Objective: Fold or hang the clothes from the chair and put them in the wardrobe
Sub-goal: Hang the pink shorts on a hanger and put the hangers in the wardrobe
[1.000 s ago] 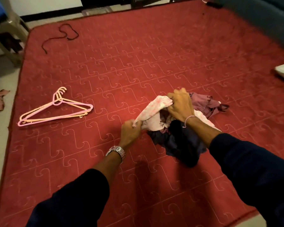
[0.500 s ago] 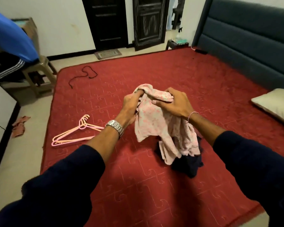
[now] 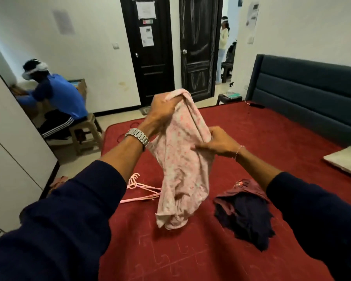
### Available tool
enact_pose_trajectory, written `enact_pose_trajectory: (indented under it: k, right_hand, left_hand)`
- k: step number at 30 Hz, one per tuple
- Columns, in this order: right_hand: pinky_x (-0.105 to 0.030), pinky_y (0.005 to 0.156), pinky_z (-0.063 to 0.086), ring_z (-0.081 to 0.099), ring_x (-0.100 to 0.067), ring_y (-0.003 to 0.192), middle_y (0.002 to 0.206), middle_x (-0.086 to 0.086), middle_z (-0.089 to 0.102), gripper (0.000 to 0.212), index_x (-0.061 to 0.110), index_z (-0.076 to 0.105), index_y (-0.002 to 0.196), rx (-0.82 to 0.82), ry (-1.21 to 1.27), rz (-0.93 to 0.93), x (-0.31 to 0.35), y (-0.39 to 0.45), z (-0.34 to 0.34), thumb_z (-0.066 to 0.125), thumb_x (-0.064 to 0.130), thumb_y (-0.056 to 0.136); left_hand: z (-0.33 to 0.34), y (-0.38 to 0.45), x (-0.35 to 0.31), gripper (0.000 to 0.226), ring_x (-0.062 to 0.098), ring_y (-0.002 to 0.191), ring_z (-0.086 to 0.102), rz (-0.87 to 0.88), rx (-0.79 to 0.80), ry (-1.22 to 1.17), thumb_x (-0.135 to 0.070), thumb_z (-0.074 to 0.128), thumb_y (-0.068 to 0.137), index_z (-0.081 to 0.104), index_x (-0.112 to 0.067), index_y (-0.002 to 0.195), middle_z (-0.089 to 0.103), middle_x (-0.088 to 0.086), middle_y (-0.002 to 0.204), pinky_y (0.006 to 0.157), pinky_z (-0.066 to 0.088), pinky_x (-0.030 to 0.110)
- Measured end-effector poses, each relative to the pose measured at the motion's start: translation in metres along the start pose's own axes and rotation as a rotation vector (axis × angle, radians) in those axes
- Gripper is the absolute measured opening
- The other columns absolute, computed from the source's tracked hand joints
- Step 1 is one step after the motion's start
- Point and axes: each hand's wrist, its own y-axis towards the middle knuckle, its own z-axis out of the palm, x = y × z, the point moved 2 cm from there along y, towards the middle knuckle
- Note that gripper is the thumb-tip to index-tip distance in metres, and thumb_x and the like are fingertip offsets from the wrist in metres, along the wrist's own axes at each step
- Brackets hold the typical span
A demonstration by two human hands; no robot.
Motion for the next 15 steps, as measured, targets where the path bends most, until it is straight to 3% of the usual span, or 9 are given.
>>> enact_pose_trajectory:
  k: [2, 5, 7, 8, 9, 10, 12, 14, 15]
  right_hand:
    - [-0.043, 0.071, 0.062, 0.073, -0.019, 0.079, 0.087, 0.0, 0.077, 0.036, 0.014, 0.076, 0.089, 0.073, -0.079, 0.063, -0.011, -0.007, 0.022, 0.081, 0.048, 0.079]
    - [-0.033, 0.062, 0.05, 0.062, -0.011, 0.063, 0.069, 0.005, 0.067, 0.038, 0.009, 0.071, 0.077, 0.038, -0.034, 0.03, -0.005, -0.01, 0.037, 0.072, 0.045, 0.09]
    - [-0.035, 0.068, 0.048, 0.061, -0.014, 0.074, 0.079, 0.0, 0.066, 0.032, 0.006, 0.07, 0.087, -0.058, -0.064, -0.057, 0.013, -0.007, 0.032, 0.065, 0.037, 0.093]
    - [-0.036, 0.071, 0.047, 0.064, -0.02, 0.083, 0.089, -0.005, 0.07, 0.027, 0.005, 0.071, 0.094, -0.1, -0.132, -0.114, 0.028, -0.004, 0.028, 0.063, 0.031, 0.094]
    - [-0.034, 0.074, 0.044, 0.066, -0.024, 0.093, 0.1, -0.009, 0.072, 0.023, 0.005, 0.071, 0.103, -0.125, -0.202, -0.175, 0.044, -0.001, 0.023, 0.062, 0.024, 0.095]
    - [-0.031, 0.074, 0.042, 0.066, -0.026, 0.1, 0.108, -0.011, 0.072, 0.022, 0.005, 0.071, 0.109, -0.139, -0.25, -0.24, 0.061, 0.002, 0.018, 0.062, 0.019, 0.096]
    - [-0.03, 0.074, 0.042, 0.065, -0.024, 0.099, 0.108, -0.011, 0.072, 0.024, 0.006, 0.069, 0.111, -0.139, -0.277, -0.334, 0.094, 0.011, 0.011, 0.066, 0.019, 0.092]
    - [-0.034, 0.075, 0.047, 0.064, -0.021, 0.09, 0.1, -0.006, 0.07, 0.031, 0.009, 0.066, 0.104, -0.112, -0.282, -0.342, 0.124, 0.016, 0.008, 0.074, 0.029, 0.082]
    - [-0.035, 0.076, 0.049, 0.063, -0.02, 0.089, 0.099, -0.004, 0.069, 0.035, 0.01, 0.064, 0.102, -0.099, -0.299, -0.33, 0.135, 0.018, 0.005, 0.078, 0.032, 0.078]
  left_hand:
    - [-0.021, 0.002, -0.014, 0.013, 0.006, 0.072, 0.062, 0.057, -0.082, -0.037, -0.022, 0.064, 0.096, 0.075, -0.021, 0.09, 0.069, -0.005, 0.08, 0.061, 0.048, 0.018]
    - [-0.056, 0.0, -0.022, 0.024, -0.002, 0.058, 0.051, 0.053, -0.257, 0.001, -0.026, 0.06, 0.1, 0.073, -0.008, 0.091, 0.056, -0.01, 0.065, 0.054, 0.04, 0.016]
    - [-0.077, 0.0, -0.016, 0.035, 0.012, 0.065, 0.058, 0.065, -0.317, 0.313, -0.041, 0.057, 0.098, 0.07, -0.015, 0.079, 0.062, -0.002, 0.07, 0.06, 0.043, 0.027]
    - [-0.088, -0.001, -0.014, 0.038, 0.023, 0.079, 0.063, 0.08, -0.344, 0.57, -0.051, 0.056, 0.093, 0.069, -0.017, 0.084, 0.068, 0.005, 0.082, 0.067, 0.046, 0.032]
    - [-0.094, -0.003, -0.012, 0.046, 0.031, 0.096, 0.063, 0.13, -0.33, 0.781, -0.058, 0.055, 0.084, 0.07, -0.017, 0.101, 0.07, 0.01, 0.102, 0.079, 0.049, 0.036]
    - [-0.095, -0.006, -0.015, 0.066, 0.033, 0.112, 0.057, 0.222, -0.235, 0.892, -0.061, 0.057, 0.076, 0.064, -0.016, 0.123, 0.066, 0.012, 0.121, 0.092, 0.047, 0.037]
    - [-0.084, -0.013, -0.02, 0.095, 0.023, 0.128, 0.048, 0.375, 0.145, 0.793, -0.057, 0.072, 0.072, 0.038, -0.018, 0.151, 0.052, 0.008, 0.141, 0.106, 0.036, 0.021]
    - [-0.065, -0.021, -0.021, 0.109, 0.014, 0.124, 0.052, 0.335, 0.456, 0.62, -0.046, 0.085, 0.071, 0.021, -0.029, 0.158, 0.053, 0.002, 0.139, 0.104, 0.038, 0.017]
    - [-0.059, -0.02, -0.018, 0.108, 0.014, 0.118, 0.057, 0.302, 0.488, 0.604, -0.041, 0.087, 0.07, 0.023, -0.029, 0.156, 0.058, 0.002, 0.131, 0.1, 0.044, 0.022]
